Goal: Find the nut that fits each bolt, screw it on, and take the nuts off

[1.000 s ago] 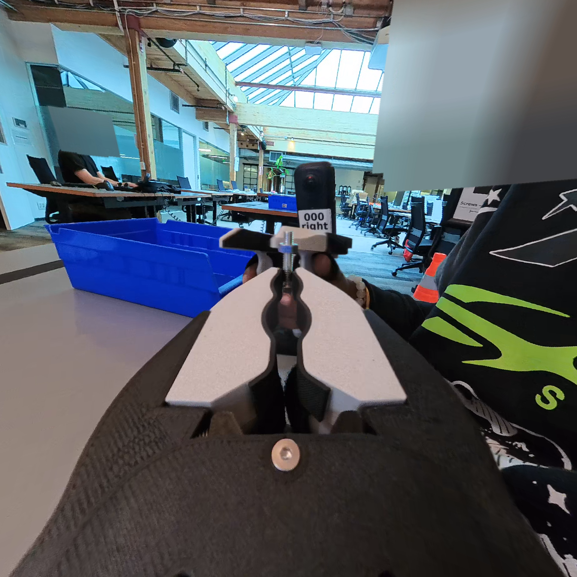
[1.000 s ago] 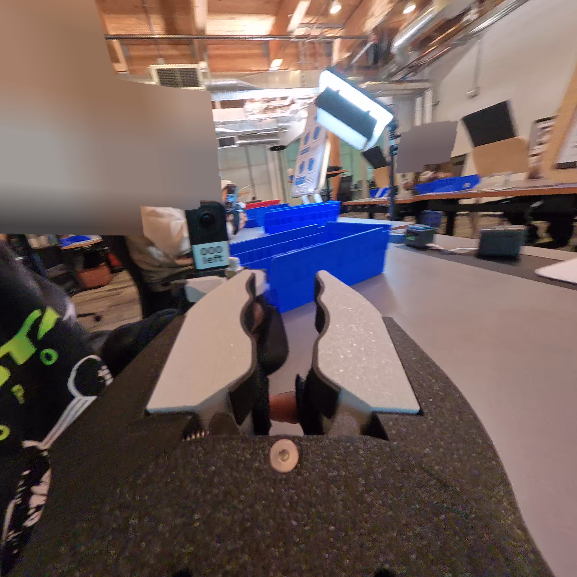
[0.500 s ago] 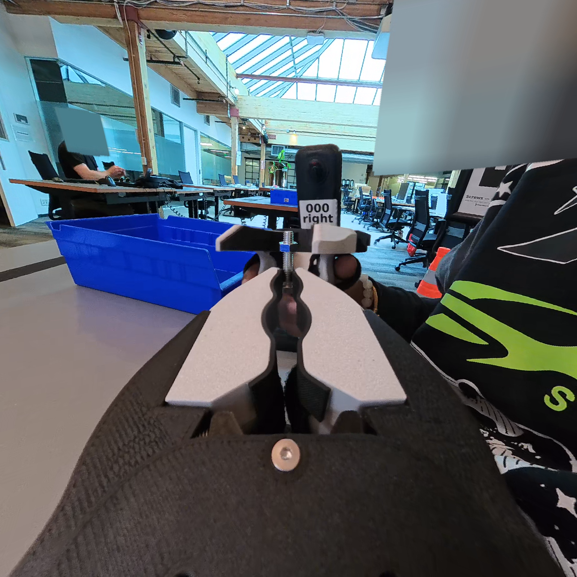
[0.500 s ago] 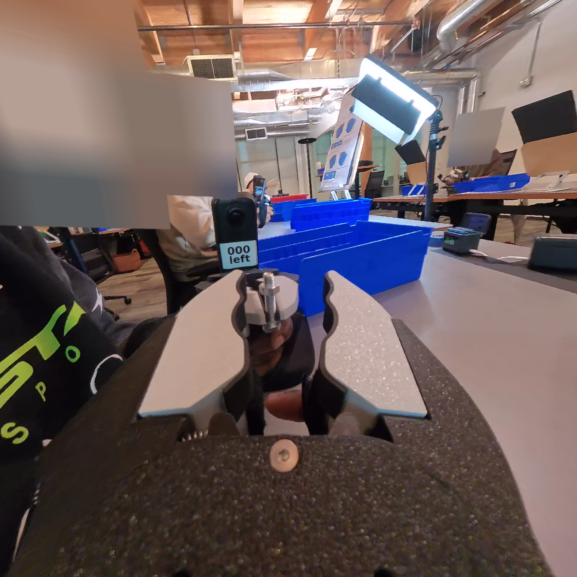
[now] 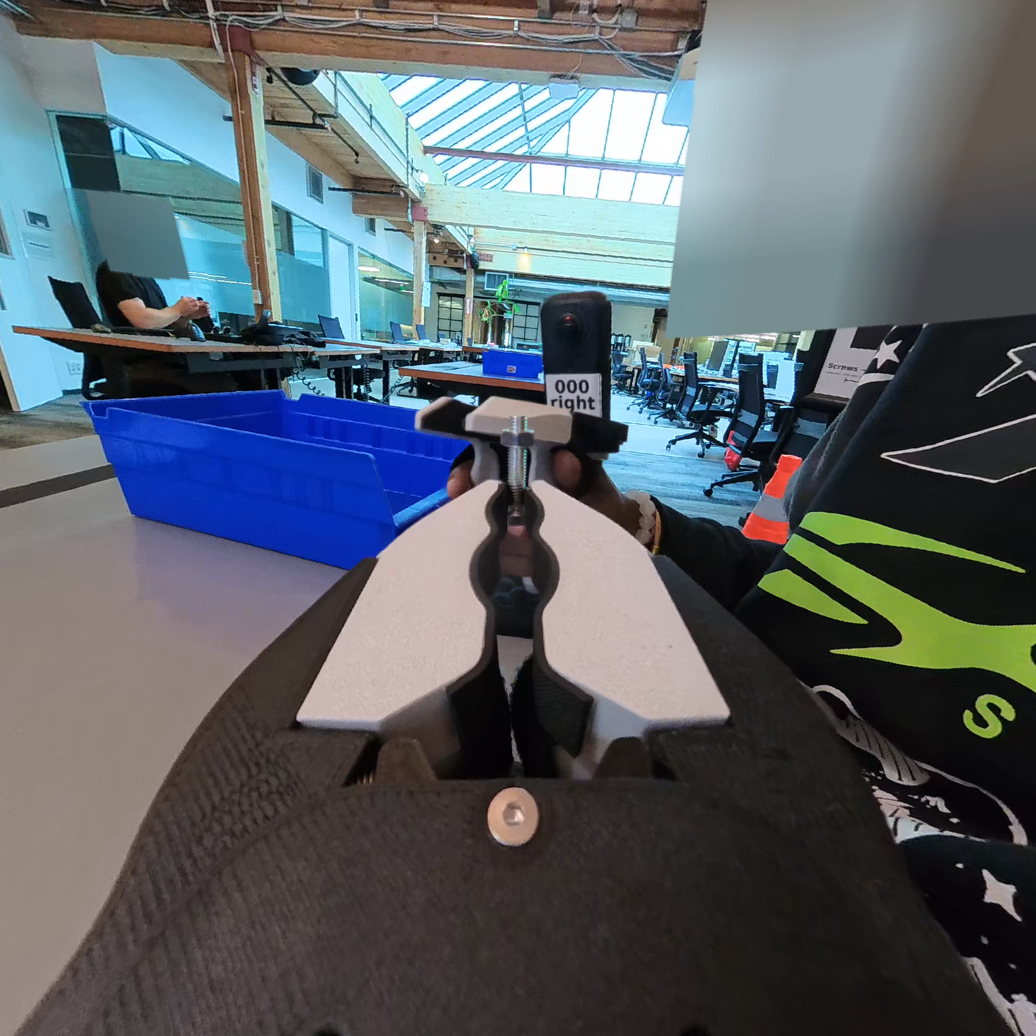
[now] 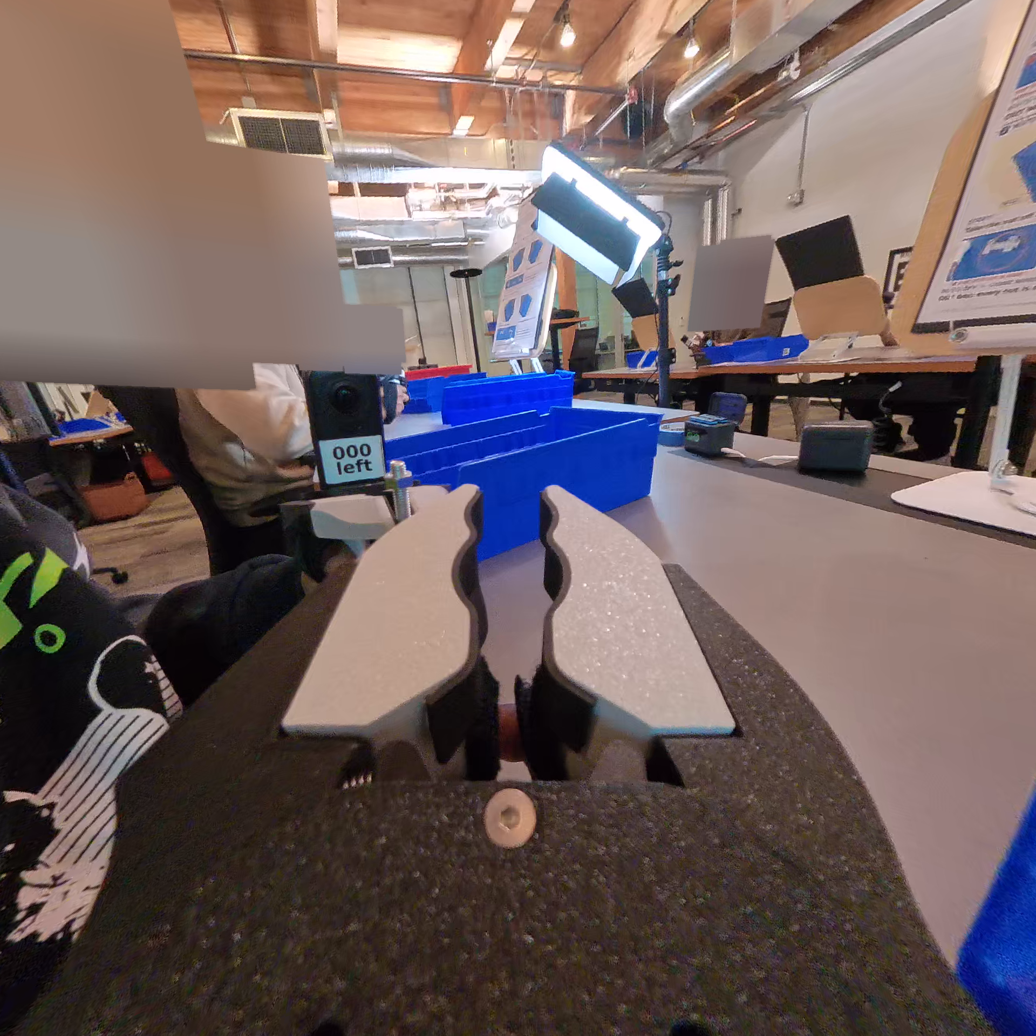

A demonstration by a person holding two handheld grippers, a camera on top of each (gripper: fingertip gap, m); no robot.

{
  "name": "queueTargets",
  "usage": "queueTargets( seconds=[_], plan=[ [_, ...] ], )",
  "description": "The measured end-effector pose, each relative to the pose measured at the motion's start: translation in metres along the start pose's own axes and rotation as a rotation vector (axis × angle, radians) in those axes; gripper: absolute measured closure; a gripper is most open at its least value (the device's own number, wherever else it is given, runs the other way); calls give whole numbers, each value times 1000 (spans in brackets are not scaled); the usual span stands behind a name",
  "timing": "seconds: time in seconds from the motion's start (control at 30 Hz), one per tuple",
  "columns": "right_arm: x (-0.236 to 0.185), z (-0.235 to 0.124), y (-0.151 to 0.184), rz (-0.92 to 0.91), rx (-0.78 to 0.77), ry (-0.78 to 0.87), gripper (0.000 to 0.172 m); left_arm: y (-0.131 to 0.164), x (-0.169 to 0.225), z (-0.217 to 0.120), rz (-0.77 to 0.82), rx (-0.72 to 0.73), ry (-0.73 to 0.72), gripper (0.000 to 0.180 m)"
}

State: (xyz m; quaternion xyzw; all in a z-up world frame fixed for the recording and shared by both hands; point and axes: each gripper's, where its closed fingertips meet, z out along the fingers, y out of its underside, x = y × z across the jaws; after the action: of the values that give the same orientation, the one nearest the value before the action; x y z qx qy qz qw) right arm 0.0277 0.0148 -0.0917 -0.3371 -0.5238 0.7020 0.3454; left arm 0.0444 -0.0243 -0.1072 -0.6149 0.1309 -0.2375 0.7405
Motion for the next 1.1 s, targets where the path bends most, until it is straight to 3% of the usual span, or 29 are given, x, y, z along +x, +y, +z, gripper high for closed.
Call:
queueTargets(
  seconds=[0.17,0.47,0.63,0.83,0.9,0.97,1.1],
  plan=[
    [-7,0,-5,12,16,-45,148,0,0,0,-3,-1,0,175],
    [-43,36,8,22,-51,-199,126,2,1,1,6,-15,2,175],
    [-40,44,12,38,-62,-187,126,3,2,1,11,-20,8,175],
    [-24,21,6,28,-50,-131,124,1,-1,0,-5,-4,1,175],
    [-12,10,2,17,-35,-74,142,0,1,0,-3,-1,13,175],
    [-6,2,-2,13,-13,-51,148,1,1,0,-2,-5,9,175],
    [-15,3,-4,14,-8,-94,141,1,1,1,-1,-8,7,175]
  ],
)
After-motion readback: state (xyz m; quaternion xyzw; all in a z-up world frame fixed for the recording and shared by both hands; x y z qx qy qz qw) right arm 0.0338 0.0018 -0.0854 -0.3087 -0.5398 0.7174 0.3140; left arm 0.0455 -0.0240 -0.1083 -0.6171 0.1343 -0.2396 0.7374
